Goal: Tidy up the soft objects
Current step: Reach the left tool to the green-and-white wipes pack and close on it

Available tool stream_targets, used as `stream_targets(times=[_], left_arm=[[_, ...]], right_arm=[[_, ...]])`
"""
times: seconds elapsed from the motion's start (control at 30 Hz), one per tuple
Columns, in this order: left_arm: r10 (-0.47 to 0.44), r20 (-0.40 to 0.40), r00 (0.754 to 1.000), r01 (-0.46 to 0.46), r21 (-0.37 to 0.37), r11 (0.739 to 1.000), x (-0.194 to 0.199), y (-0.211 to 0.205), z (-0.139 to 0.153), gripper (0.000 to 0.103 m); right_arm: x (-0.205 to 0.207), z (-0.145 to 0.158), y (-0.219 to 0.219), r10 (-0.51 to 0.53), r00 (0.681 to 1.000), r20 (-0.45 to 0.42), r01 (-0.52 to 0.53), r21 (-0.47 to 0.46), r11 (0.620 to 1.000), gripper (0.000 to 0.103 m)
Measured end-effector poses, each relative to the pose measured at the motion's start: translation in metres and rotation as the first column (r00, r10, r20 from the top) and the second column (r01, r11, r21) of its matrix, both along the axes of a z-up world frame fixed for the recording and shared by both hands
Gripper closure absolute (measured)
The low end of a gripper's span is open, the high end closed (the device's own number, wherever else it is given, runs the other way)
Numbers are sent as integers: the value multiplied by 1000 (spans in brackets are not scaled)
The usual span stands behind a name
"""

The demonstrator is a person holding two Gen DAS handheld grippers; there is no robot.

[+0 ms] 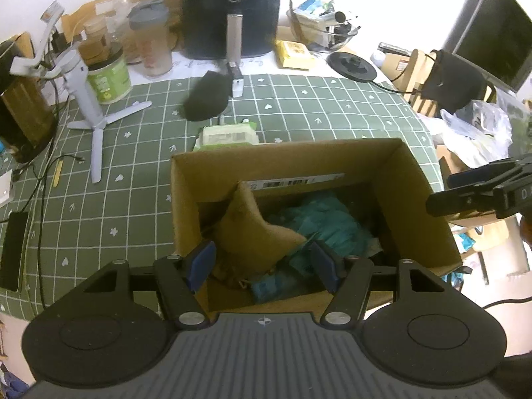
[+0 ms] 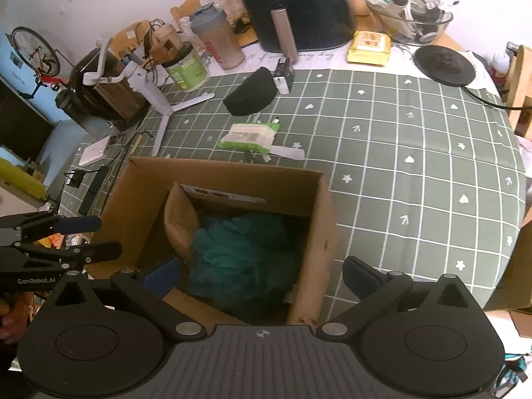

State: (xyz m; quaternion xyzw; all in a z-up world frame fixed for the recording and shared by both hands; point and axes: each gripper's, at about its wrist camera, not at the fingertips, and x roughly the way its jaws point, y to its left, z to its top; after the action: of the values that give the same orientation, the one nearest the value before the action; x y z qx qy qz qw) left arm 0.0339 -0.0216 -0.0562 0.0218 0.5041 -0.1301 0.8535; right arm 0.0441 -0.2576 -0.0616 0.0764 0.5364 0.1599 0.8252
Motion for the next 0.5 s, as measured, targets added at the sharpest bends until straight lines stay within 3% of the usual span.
stream_targets(times=[0.5], left_arm=[[24, 65, 998, -28, 56, 998, 9, 8, 7, 37]], right_arm=[[8, 0, -21, -97, 986, 139, 109, -87, 990, 0]])
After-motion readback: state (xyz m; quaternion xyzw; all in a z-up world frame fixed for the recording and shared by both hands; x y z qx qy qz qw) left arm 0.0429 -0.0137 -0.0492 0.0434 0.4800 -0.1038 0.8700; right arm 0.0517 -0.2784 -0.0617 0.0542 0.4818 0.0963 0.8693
